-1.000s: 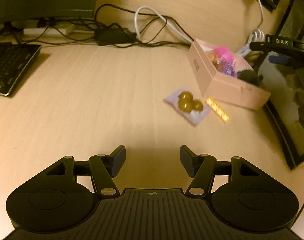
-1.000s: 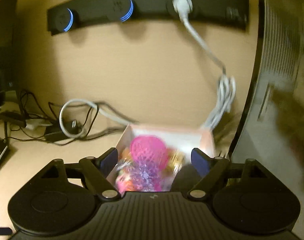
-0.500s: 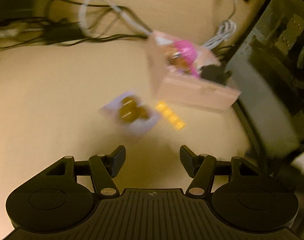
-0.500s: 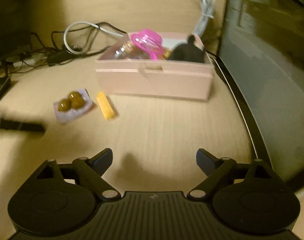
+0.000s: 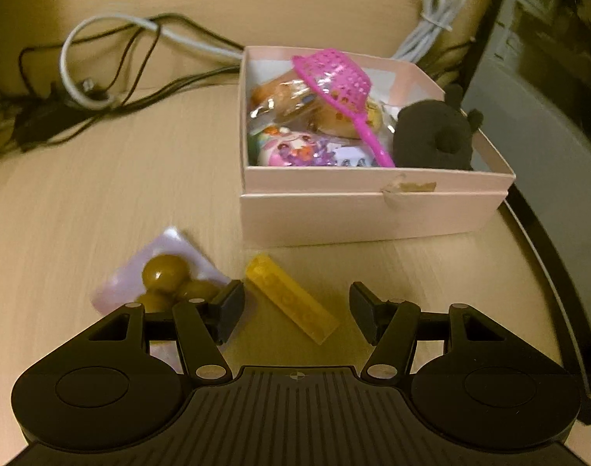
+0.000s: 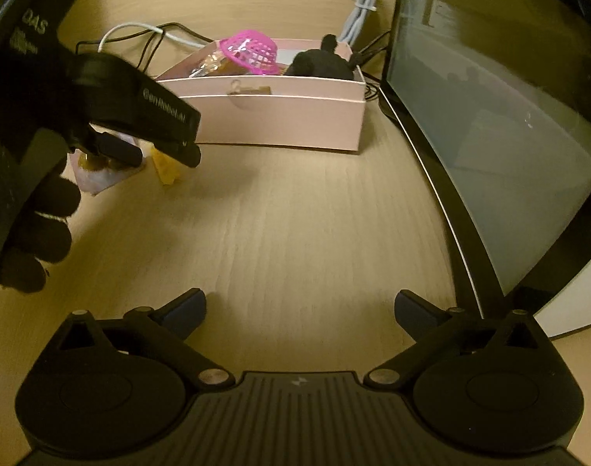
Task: Organize objects
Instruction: 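Grasp the yellow brick beside the box with the left tool, then lift the yellow brick with left tool while right tool moves to candy pack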
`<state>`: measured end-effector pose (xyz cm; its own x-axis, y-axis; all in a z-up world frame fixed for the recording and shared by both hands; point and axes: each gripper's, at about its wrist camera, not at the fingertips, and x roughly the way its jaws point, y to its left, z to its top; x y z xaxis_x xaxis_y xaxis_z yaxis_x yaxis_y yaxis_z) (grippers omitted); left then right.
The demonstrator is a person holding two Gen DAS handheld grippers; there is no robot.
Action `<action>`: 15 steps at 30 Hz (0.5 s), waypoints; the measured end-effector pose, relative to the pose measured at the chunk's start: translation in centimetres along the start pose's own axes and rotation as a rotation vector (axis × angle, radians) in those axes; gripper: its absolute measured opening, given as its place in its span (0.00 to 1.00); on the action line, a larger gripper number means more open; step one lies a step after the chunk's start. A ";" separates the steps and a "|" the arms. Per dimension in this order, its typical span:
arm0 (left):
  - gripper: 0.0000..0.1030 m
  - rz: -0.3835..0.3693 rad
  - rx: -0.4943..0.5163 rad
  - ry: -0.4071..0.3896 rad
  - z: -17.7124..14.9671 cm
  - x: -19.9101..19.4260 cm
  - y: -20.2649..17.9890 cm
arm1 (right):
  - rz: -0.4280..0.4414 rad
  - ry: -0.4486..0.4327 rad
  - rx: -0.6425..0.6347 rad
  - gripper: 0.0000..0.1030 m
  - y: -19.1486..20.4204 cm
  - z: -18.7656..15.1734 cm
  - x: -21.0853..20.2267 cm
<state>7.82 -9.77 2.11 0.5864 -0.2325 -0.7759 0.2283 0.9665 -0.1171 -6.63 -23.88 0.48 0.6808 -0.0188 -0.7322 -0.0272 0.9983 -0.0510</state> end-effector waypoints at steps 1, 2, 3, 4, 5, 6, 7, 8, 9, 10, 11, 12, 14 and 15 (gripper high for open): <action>0.62 0.004 0.009 -0.002 0.0 0.1 -0.2 | 0.004 0.001 0.011 1.00 -0.2 0.0 0.1; 0.61 0.002 0.013 -0.009 0.0 0.2 -0.2 | 0.012 0.006 0.029 1.00 -0.4 0.0 0.2; 0.59 0.002 0.020 -0.016 0.0 0.3 -0.3 | 0.021 0.010 0.046 1.00 -0.7 0.0 0.3; 0.55 0.007 0.034 -0.023 -0.1 0.3 -0.4 | 0.029 0.011 0.064 1.00 -0.9 -0.1 0.3; 0.51 0.006 0.046 -0.026 -0.1 0.3 -0.5 | 0.026 0.009 0.062 1.00 -0.9 -0.1 0.3; 0.48 0.001 0.057 -0.029 -0.2 0.3 -0.6 | 0.024 0.006 0.060 1.00 -0.8 -0.2 0.3; 0.38 -0.004 0.070 -0.032 -0.3 0.2 -0.7 | 0.022 0.003 0.061 1.00 -0.8 -0.2 0.3; 0.26 0.001 0.081 -0.035 -0.4 0.2 -0.7 | 0.021 0.001 0.062 1.00 -0.8 -0.2 0.3; 0.23 0.009 0.088 -0.038 -0.4 0.2 -0.7 | 0.019 -0.002 0.064 1.00 -0.8 -0.2 0.3; 0.23 0.010 0.091 -0.041 -0.4 0.2 -0.7 | 0.017 -0.006 0.066 1.00 -0.8 -0.3 0.3; 0.23 0.008 0.094 -0.044 -0.5 0.2 -0.7 | 0.016 -0.007 0.068 1.00 -0.7 -0.3 0.3; 0.23 0.006 0.099 -0.046 -0.5 0.2 -0.8 | 0.014 -0.009 0.071 1.00 -0.7 -0.3 0.3; 0.18 0.000 0.115 -0.047 -0.5 0.1 -0.8 | 0.012 -0.012 0.075 1.00 -0.6 -0.4 0.3; 0.18 -0.004 0.123 -0.046 -0.5 0.0 -0.8 | 0.011 -0.013 0.076 1.00 -0.6 -0.4 0.3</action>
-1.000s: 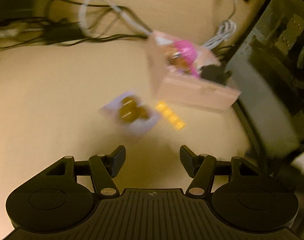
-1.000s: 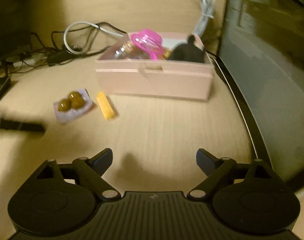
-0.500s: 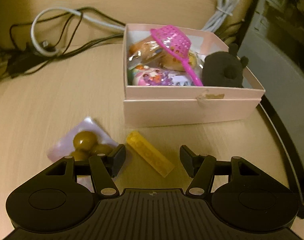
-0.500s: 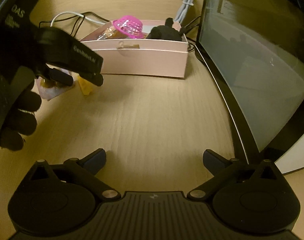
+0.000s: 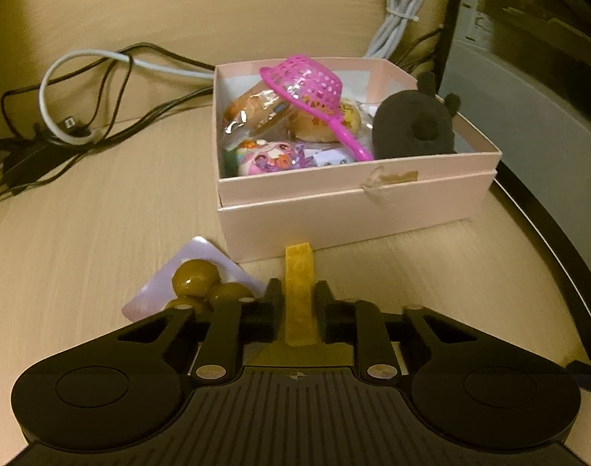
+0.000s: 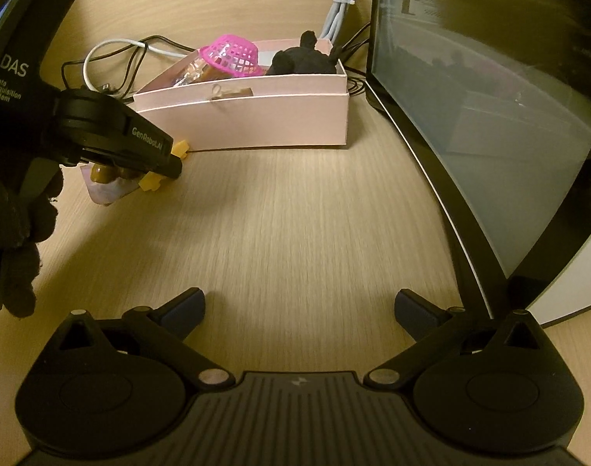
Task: Organize objects
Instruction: 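Lift the yellow brick with left tool while right tool moves to candy pack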
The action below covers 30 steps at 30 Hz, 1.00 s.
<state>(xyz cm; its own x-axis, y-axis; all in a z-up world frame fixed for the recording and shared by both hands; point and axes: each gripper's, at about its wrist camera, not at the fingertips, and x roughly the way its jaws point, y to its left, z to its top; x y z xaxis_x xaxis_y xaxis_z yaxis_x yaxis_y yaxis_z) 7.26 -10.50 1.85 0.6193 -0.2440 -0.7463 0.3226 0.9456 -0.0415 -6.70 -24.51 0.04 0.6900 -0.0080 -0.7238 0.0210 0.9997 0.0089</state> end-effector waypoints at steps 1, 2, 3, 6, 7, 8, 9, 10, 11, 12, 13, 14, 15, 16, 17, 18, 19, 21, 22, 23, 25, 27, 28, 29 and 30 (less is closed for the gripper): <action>0.18 -0.010 0.007 0.002 -0.1 -0.2 0.0 | -0.001 -0.001 0.001 1.00 0.0 0.0 0.0; 0.18 -0.021 0.015 0.006 -0.3 -0.4 0.0 | -0.001 -0.001 0.002 1.00 0.0 0.0 0.1; 0.18 -0.026 0.023 0.008 -0.5 -0.6 0.0 | -0.001 -0.001 0.003 1.00 0.0 0.0 0.1; 0.18 -0.047 0.041 0.010 -1.1 -1.4 -0.1 | -0.004 0.001 0.007 1.00 0.1 0.1 0.1; 0.18 -0.062 0.036 0.012 -1.3 -1.8 0.0 | -0.006 0.002 0.008 1.00 0.1 0.1 0.1; 0.18 -0.079 0.029 0.012 -1.6 -2.3 0.2 | -0.006 0.002 0.009 1.00 0.1 0.1 0.1; 0.18 -0.092 0.024 0.010 -1.8 -2.8 0.4 | -0.006 0.003 0.010 1.00 0.1 0.1 0.1; 0.18 -0.108 0.018 0.004 -2.0 -3.4 0.6 | -0.007 0.005 0.012 1.00 0.1 0.1 0.1; 0.18 -0.122 0.012 -0.002 -2.2 -4.0 0.9 | -0.007 0.008 0.014 1.00 0.1 0.2 0.1; 0.18 -0.136 0.006 -0.008 -2.4 -4.7 1.2 | -0.007 0.013 0.014 1.00 0.1 0.2 0.1; 0.18 -0.148 -0.001 -0.014 -2.7 -5.4 1.7 | -0.007 0.020 0.014 1.00 0.2 0.4 0.2; 0.18 -0.157 -0.011 -0.019 -2.9 -6.1 2.3 | -0.007 0.027 0.013 1.00 0.2 0.5 0.1; 0.18 -0.162 -0.023 -0.024 -3.2 -6.8 2.9 | -0.007 0.033 0.009 1.00 0.2 0.6 0.2; 0.18 -0.163 -0.040 -0.028 -3.6 -7.6 3.8 | -0.002 0.036 0.004 1.00 0.2 0.7 0.3; 0.18 -0.160 -0.056 -0.030 -3.8 -8.2 4.6 | 0.002 0.039 -0.002 1.00 0.2 0.8 0.3; 0.18 -0.153 -0.079 -0.031 -4.2 -8.8 5.5 | 0.006 0.045 -0.004 1.00 0.3 0.9 0.4; 0.18 -0.144 -0.110 -0.031 -4.6 -9.4 6.6 | 0.013 0.054 -0.006 1.00 0.4 1.2 0.6; 0.18 -0.115 -0.194 -0.030 -5.7 -10.6 9.1 | 0.055 0.064 -0.003 1.00 0.9 2.0 0.9; 0.18 -0.099 -0.236 -0.028 -6.2 -11.0 10.3 | 0.082 0.057 -0.001 1.00 1.4 2.5 1.0; 0.18 -0.084 -0.274 -0.029 -6.7 -11.4 11.4 | 0.099 0.047 -0.007 1.00 2.1 3.0 1.1; 0.18 -0.051 -0.340 -0.035 -7.7 -12.2 13.3 | 0.145 0.030 -0.048 1.00 4.2 4.3 1.5; 0.18 -0.019 -0.382 -0.044 -8.6 -13.0 14.7 | 0.189 0.019 -0.102 1.00 6.4 5.4 2.0; 0.18 -0.008 -0.396 -0.050 -9.0 -13.5 15.3 | 0.213 0.012 -0.136 1.00 7.8 6.0 2.4; 0.18 -0.001 -0.404 -0.055 -9.3 -13.8 15.6 | 0.233 0.010 -0.164 1.00 8.9 6.4 2.8; 0.18 0.006 -0.411 -0.060 -9.5 -14.2 15.8 | 0.250 0.009 -0.189 1.00 10.0 6.8 3.4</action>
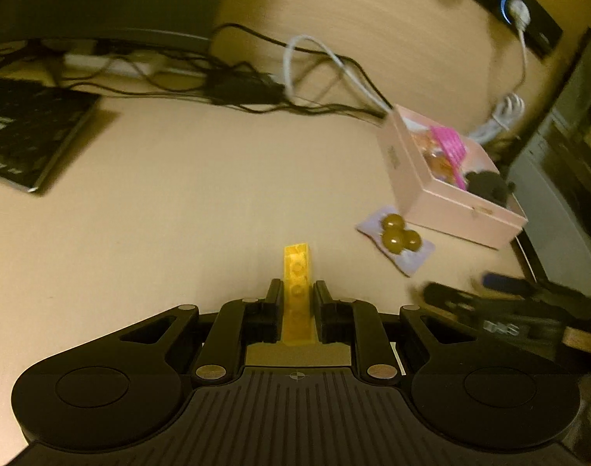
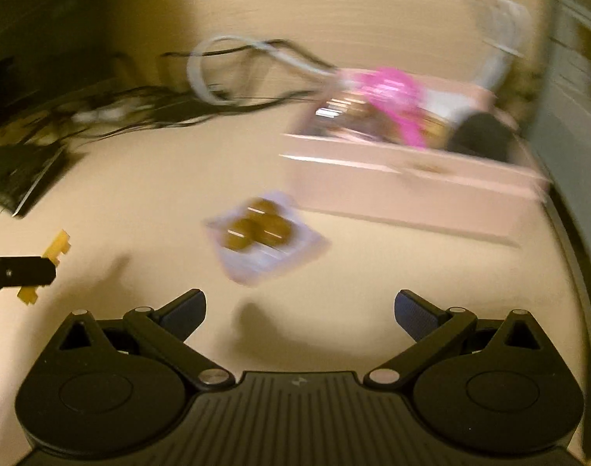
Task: Organize objects
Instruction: 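Lift the yellow brick with left tool while right tool moves to candy pack, then grasp the blister pack of brown candies with the right tool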
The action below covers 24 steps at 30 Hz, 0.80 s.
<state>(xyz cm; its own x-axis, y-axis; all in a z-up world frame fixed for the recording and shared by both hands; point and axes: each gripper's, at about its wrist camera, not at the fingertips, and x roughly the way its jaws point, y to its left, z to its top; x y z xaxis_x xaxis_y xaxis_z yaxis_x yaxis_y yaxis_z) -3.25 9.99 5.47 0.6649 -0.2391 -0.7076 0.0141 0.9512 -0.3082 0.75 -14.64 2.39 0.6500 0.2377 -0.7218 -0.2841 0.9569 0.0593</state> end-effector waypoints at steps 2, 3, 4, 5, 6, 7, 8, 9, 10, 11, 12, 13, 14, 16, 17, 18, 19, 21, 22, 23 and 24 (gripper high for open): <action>0.18 0.014 -0.003 -0.013 -0.2 -0.8 0.5 | 0.019 0.005 -0.047 1.00 1.6 0.9 1.5; 0.18 0.019 -0.001 -0.019 -0.4 -1.2 0.7 | 0.022 0.002 -0.070 1.00 2.1 1.1 2.0; 0.18 0.026 0.001 -0.022 -0.5 -1.6 0.8 | 0.021 -0.005 -0.091 1.00 2.6 1.3 2.5; 0.18 0.034 0.002 -0.021 -0.6 -1.9 0.9 | 0.019 -0.010 -0.101 1.00 2.9 1.4 2.7; 0.18 0.044 0.002 -0.018 -0.7 -2.0 1.1 | 0.016 -0.011 -0.109 1.00 3.1 1.5 3.0; 0.18 0.051 0.003 -0.016 -0.8 -2.0 1.1 | 0.015 -0.010 -0.114 1.00 3.2 1.7 3.2; 0.18 0.055 0.002 -0.014 -0.9 -2.1 1.1 | 0.016 -0.010 -0.114 1.00 3.2 1.8 3.5; 0.18 0.058 0.001 -0.012 -0.9 -2.2 1.3 | 0.018 -0.013 -0.113 1.00 3.2 1.9 3.7; 0.18 0.062 0.000 -0.008 -1.0 -2.2 1.3 | 0.019 -0.018 -0.110 1.00 3.2 1.9 3.8; 0.18 0.066 0.000 -0.004 -1.0 -2.2 1.4 | 0.017 -0.021 -0.106 1.00 3.1 2.0 4.0; 0.18 0.069 -0.001 -0.001 -1.1 -2.2 1.4 | 0.012 -0.025 -0.103 1.00 3.0 2.1 4.2; 0.18 0.068 -0.001 0.001 -1.1 -2.2 1.5 | 0.007 -0.031 -0.098 1.00 2.9 2.1 4.3; 0.18 0.065 -0.001 0.002 -1.1 -2.2 1.4 | 0.004 -0.035 -0.092 0.94 2.7 2.1 4.5; 0.18 0.056 0.002 0.008 -1.2 -2.0 1.3 | 0.011 -0.013 -0.084 0.81 2.4 2.2 4.8; 0.18 0.052 0.005 0.010 -1.2 -1.9 1.2 | 0.023 -0.014 -0.082 0.74 2.4 2.2 4.8; 0.18 0.048 0.008 0.013 -1.2 -1.8 1.1 | 0.026 -0.014 -0.086 0.72 2.3 2.2 4.6; 0.18 0.043 0.010 0.017 -1.2 -1.6 1.0 | 0.033 -0.012 -0.093 0.70 2.4 2.2 4.4; 0.18 0.034 0.010 0.027 -1.2 -1.2 0.8 | 0.044 -0.008 -0.106 0.66 2.4 2.0 3.9; 0.18 0.029 0.012 0.032 -1.1 -0.9 0.7 | 0.053 -0.004 -0.111 0.66 2.4 1.8 3.5; 0.18 0.021 0.017 0.037 -1.1 -0.7 0.5 | 0.063 0.003 -0.117 0.65 2.4 1.5 3.1; 0.18 0.014 0.023 0.042 -1.0 -0.4 0.3 | 0.074 0.009 -0.123 0.65 2.4 1.2 2.7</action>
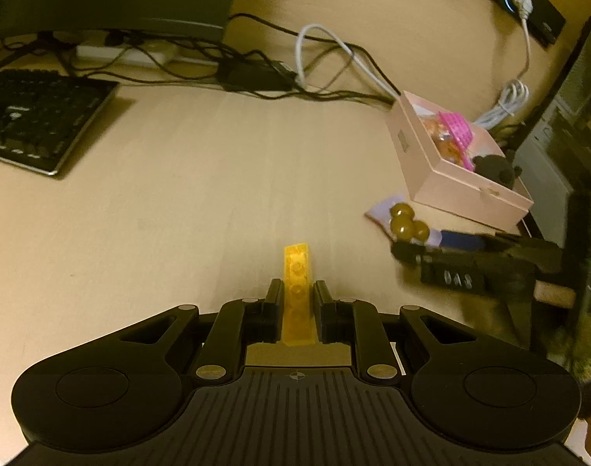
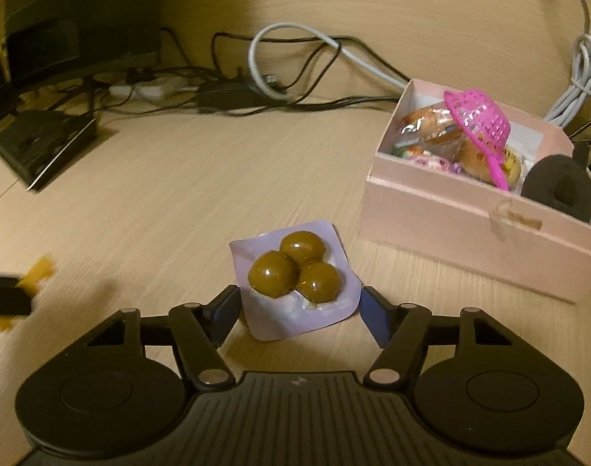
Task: Organize objects
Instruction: 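Grasp the blister pack of brown candies with the right tool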
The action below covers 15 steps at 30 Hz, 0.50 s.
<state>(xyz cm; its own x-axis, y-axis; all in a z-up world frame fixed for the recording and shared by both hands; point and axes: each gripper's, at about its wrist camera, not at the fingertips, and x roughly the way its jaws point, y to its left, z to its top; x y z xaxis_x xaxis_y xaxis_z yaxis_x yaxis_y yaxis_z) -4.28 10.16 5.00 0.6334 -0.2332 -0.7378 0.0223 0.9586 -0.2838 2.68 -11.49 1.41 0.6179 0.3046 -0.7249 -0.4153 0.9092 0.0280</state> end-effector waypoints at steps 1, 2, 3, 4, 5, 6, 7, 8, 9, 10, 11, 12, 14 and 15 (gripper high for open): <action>0.18 -0.008 0.007 0.005 0.1 0.3 -0.3 | 0.012 0.005 -0.008 0.65 0.0 -0.5 -0.5; 0.18 -0.018 0.015 0.012 0.1 0.7 -0.6 | 0.022 0.011 -0.019 0.65 0.0 -1.0 -1.1; 0.18 -0.027 0.022 0.017 0.1 1.0 -0.9 | 0.029 0.017 -0.035 0.65 0.0 -1.7 -1.9; 0.18 -0.038 0.029 0.024 0.2 1.3 -1.2 | 0.030 0.020 -0.050 0.65 -0.1 -2.3 -2.5; 0.18 -0.048 0.035 0.029 0.2 1.6 -1.5 | 0.024 0.020 -0.068 0.66 -0.3 -3.0 -3.2; 0.18 -0.057 0.040 0.033 0.2 1.9 -1.8 | 0.010 0.021 -0.091 0.68 -0.5 -3.7 -4.0; 0.18 -0.066 0.046 0.037 0.2 2.1 -2.1 | -0.009 0.020 -0.113 0.69 -0.9 -4.4 -4.6; 0.18 -0.075 0.051 0.041 0.2 2.4 -2.4 | -0.034 0.017 -0.131 0.70 -1.3 -5.0 -5.2; 0.18 -0.084 0.056 0.046 0.2 2.7 -2.7 | -0.074 0.015 -0.148 0.73 -1.8 -5.6 -5.6; 0.18 -0.092 0.060 0.050 0.2 2.9 -3.0 | -0.129 0.013 -0.162 0.75 -2.3 -6.2 -5.9; 0.18 -0.098 0.066 0.054 0.1 3.1 -3.3 | -0.172 0.008 -0.164 0.76 -2.8 -6.5 -6.2; 0.18 -0.105 0.070 0.058 0.1 3.3 -3.6 | -0.213 0.008 -0.160 0.76 -3.3 -6.8 -6.5; 0.18 -0.118 0.081 0.065 0.0 3.6 -4.2 | -0.272 0.009 -0.128 0.76 -4.3 -7.0 -7.0; 0.18 -0.125 0.086 0.068 -0.1 3.7 -4.5 | -0.274 0.005 -0.096 0.76 -4.6 -7.0 -7.3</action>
<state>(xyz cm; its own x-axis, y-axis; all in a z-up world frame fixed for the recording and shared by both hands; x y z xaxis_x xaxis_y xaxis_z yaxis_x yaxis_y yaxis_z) -2.15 4.98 3.51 0.5674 -0.3596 -0.7408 0.1661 0.9311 -0.3248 -4.56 -19.90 1.80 0.7128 0.0498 -0.6996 -0.2948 0.9264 -0.2344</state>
